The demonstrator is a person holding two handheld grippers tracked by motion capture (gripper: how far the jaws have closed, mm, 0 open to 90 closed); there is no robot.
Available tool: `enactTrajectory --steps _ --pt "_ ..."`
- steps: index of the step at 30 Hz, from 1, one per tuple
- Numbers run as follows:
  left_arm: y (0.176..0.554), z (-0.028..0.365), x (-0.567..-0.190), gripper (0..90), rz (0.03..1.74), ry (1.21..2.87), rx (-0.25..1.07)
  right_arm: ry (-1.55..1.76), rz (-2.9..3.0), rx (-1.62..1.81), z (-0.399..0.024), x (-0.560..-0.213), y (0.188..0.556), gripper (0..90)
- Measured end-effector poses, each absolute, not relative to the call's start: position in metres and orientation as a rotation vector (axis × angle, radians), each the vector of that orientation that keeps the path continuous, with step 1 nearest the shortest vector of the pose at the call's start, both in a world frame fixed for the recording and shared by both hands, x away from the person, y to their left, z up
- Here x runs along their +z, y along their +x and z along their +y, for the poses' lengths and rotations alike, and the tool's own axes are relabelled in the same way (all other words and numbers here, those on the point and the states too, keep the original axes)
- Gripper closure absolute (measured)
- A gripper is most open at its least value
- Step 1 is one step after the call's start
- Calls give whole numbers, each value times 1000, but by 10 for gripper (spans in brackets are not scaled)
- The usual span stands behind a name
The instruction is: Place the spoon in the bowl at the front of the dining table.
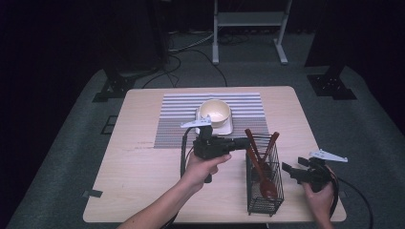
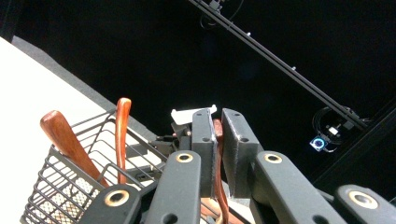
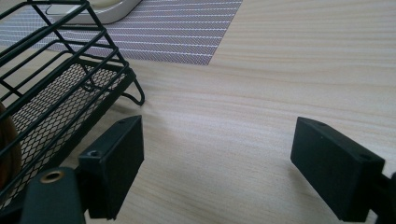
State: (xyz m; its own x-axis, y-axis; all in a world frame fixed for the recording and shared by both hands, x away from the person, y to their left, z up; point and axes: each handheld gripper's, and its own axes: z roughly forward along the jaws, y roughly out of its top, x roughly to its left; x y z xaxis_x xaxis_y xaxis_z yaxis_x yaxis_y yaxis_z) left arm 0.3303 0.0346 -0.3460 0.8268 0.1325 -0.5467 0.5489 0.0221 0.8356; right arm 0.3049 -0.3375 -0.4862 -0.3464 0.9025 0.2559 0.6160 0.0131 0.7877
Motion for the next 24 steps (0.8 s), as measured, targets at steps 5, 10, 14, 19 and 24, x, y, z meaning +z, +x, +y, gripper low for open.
enactTrajectory --steps 5,10,14,19,24 --pt "331 37 -343 842 572 1525 -353 1564 1975 1250 -337 -486 305 162" --pt "332 42 -342 842 587 1513 -362 1567 1972 1245 -337 -486 305 161" --pt "337 46 -344 842 617 1466 -413 1564 1974 1238 -337 -486 305 161" --pt "341 52 -342 842 626 1444 -417 1569 1971 1239 -337 -486 305 161" --pt "341 60 -338 842 630 1441 -400 1568 1971 1228 -337 -486 305 161"
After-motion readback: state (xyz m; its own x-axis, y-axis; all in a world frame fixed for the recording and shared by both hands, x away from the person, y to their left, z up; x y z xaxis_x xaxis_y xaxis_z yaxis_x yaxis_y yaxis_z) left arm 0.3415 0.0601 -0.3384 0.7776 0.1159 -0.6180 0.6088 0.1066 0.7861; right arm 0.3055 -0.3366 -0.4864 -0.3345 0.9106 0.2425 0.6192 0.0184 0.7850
